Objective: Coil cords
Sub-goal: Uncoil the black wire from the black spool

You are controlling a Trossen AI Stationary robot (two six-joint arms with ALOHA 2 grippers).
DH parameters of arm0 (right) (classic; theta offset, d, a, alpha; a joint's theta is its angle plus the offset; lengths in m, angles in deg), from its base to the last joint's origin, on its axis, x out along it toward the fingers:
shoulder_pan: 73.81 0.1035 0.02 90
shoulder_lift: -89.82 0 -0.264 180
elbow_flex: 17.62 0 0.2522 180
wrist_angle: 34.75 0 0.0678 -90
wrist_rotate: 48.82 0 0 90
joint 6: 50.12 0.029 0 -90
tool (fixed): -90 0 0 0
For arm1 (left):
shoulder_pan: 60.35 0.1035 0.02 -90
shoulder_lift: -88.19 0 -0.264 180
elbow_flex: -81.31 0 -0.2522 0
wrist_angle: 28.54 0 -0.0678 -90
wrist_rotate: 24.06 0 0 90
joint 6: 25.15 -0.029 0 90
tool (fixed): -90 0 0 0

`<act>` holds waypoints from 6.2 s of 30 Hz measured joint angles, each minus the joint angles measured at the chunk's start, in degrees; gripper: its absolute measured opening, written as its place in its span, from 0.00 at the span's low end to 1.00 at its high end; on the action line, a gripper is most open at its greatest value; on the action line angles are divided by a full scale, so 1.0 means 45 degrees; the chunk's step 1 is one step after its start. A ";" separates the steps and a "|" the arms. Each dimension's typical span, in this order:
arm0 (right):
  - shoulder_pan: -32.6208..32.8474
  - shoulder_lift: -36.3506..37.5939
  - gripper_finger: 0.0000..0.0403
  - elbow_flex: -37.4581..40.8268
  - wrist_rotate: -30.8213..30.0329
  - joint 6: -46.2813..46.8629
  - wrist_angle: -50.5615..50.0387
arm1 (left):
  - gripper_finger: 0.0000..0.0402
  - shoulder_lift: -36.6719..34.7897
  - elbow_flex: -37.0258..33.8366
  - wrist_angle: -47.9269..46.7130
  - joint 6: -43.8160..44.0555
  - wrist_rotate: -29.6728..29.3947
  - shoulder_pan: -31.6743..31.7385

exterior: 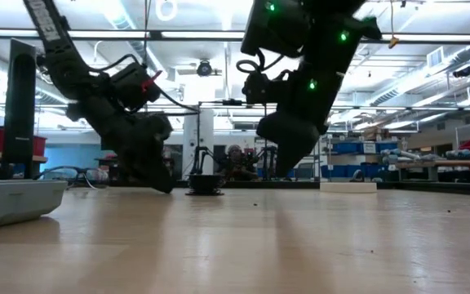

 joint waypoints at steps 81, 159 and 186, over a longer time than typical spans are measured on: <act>-0.2599 0.2458 0.06 0.7777 0.2331 -0.3306 1.8319 | 0.32 -0.7387 -0.5059 0.2072 -0.1998 -0.5386 -0.1616; -0.2691 0.2457 0.27 0.2609 0.4104 -0.2875 0.8401 | 0.52 -0.7387 -0.5054 0.8855 0.1079 -0.5656 -0.1616; -0.2691 0.2443 0.28 0.2604 0.4095 -0.2900 1.1238 | 0.91 -0.7375 -0.1247 0.1261 -0.0065 -0.4514 -0.1213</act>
